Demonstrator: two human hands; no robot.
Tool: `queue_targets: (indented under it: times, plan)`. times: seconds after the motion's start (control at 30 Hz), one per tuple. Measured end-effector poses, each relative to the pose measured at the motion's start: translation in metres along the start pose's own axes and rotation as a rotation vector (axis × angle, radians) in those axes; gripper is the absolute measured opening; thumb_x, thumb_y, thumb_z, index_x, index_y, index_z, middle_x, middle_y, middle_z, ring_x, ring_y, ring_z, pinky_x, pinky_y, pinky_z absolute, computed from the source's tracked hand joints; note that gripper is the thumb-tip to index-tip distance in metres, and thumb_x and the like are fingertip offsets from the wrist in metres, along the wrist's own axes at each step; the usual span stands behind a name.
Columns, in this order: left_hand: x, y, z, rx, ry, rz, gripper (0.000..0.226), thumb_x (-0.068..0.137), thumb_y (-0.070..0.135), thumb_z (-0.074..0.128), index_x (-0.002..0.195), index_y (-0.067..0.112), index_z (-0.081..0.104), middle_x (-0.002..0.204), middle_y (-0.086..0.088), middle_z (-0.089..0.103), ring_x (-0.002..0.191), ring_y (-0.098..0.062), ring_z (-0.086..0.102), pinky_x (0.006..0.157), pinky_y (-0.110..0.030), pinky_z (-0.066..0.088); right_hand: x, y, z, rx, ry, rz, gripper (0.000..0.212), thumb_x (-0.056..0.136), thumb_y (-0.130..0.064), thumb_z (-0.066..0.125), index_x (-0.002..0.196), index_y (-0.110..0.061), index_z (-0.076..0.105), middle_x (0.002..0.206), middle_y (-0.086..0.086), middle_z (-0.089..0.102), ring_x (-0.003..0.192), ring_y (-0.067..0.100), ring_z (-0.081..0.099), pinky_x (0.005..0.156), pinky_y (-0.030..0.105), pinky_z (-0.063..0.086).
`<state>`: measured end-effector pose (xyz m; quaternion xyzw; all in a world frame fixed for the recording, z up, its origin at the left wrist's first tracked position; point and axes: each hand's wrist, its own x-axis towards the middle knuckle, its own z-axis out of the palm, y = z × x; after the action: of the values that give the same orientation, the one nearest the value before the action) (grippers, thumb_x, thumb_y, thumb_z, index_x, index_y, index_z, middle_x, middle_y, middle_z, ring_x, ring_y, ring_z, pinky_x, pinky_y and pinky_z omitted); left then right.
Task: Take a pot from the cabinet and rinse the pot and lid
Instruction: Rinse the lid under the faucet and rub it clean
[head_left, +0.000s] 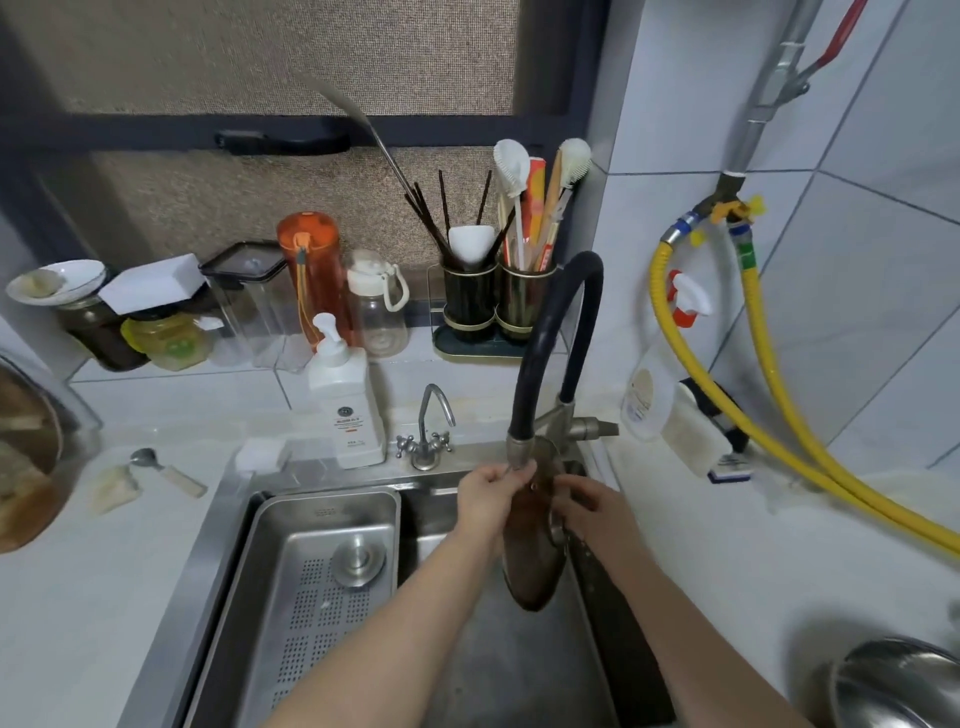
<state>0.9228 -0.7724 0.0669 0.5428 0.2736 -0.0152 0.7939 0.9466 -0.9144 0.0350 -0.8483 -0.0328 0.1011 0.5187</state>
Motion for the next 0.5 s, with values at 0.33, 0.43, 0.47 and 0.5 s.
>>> queue_targets:
  times: [0.33, 0.43, 0.47, 0.5]
  plan:
    - [0.003, -0.011, -0.014, -0.058, 0.042, 0.022, 0.026, 0.077, -0.002, 0.072, 0.101, 0.003, 0.063, 0.082, -0.017, 0.069, 0.061, -0.022, 0.066, 0.057, -0.029, 0.057, 0.052, 0.018, -0.025, -0.207, -0.031, -0.020, 0.050, 0.088, -0.021, 0.061, 0.135, -0.012, 0.045, 0.138, 0.010, 0.047, 0.127, 0.026, 0.043, 0.109, 0.042, 0.034]
    - [0.005, -0.012, -0.021, -0.083, 0.059, 0.049, 0.027, 0.077, -0.001, 0.072, 0.098, 0.015, 0.067, 0.084, -0.018, 0.071, 0.067, -0.026, 0.067, 0.070, -0.038, 0.058, 0.078, 0.019, -0.029, -0.368, -0.084, -0.039, 0.055, 0.087, -0.019, 0.063, 0.136, -0.008, 0.041, 0.147, 0.016, 0.033, 0.135, 0.028, 0.031, 0.112, 0.036, 0.024]
    - [0.006, -0.013, -0.023, -0.090, 0.068, 0.057, 0.025, 0.077, -0.001, 0.072, 0.096, 0.015, 0.068, 0.082, -0.017, 0.071, 0.066, -0.025, 0.067, 0.070, -0.038, 0.058, 0.085, 0.019, -0.030, -0.365, -0.086, -0.019, 0.058, 0.086, -0.018, 0.064, 0.137, -0.007, 0.038, 0.149, 0.016, 0.028, 0.136, 0.029, 0.029, 0.111, 0.034, 0.023]
    - [0.007, -0.013, -0.025, -0.100, 0.075, 0.064, 0.022, 0.078, 0.000, 0.071, 0.094, 0.016, 0.069, 0.081, -0.016, 0.072, 0.064, -0.024, 0.068, 0.068, -0.037, 0.059, 0.091, 0.019, -0.031, -0.375, -0.092, 0.013, 0.063, 0.086, -0.018, 0.064, 0.140, -0.008, 0.034, 0.151, 0.017, 0.022, 0.137, 0.030, 0.026, 0.111, 0.034, 0.023]
